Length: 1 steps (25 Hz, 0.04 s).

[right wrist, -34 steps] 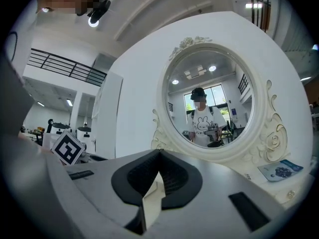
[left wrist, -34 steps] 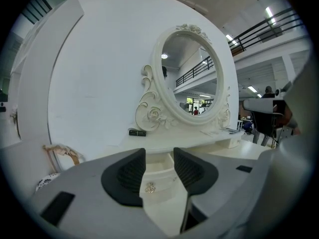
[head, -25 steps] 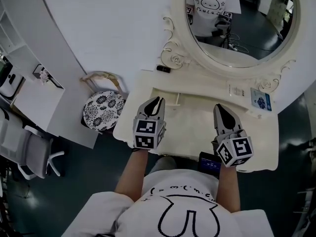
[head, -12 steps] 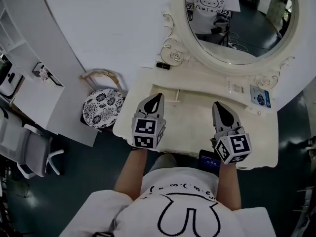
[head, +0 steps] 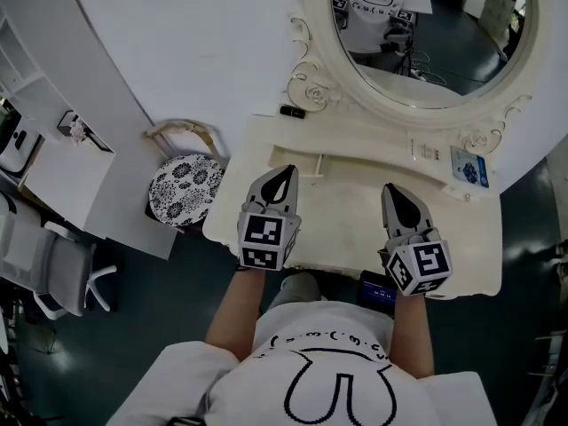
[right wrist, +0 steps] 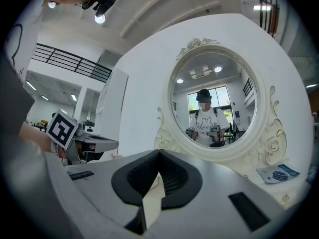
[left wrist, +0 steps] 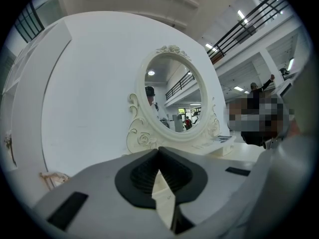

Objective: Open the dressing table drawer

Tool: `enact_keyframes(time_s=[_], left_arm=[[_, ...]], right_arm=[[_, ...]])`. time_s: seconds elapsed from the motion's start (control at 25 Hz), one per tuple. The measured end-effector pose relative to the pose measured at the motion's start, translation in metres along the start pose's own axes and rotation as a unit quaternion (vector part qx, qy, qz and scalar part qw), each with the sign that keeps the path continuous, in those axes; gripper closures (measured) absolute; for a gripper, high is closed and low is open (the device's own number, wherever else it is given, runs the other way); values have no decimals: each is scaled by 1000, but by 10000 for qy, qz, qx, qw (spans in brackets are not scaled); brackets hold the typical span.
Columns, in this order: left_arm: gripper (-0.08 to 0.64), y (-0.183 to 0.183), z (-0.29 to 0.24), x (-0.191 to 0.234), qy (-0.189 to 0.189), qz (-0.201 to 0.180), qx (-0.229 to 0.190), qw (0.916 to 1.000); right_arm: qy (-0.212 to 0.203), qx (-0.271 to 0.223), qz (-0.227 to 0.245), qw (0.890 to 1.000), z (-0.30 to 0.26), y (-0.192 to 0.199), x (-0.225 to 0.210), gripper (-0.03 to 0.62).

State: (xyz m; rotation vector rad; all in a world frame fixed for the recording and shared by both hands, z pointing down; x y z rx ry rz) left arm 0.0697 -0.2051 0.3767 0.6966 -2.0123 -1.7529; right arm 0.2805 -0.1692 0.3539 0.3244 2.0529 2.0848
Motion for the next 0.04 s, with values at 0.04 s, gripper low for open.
enact_keyframes(time_s=[0.04], left_arm=[[552,0,-1,-1,17,-20,0,10000]], right_arm=[[-2,3,-4,10000,0,1,0,574]])
Point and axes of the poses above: the fingertips, and each gripper's own axes: z backward along the fingers, x to its left, y out of its underside, the point moved 4 cm from there along z, backward along the fingers, and after that the axes turned 12 degrees about y, right-handed, at the moved point
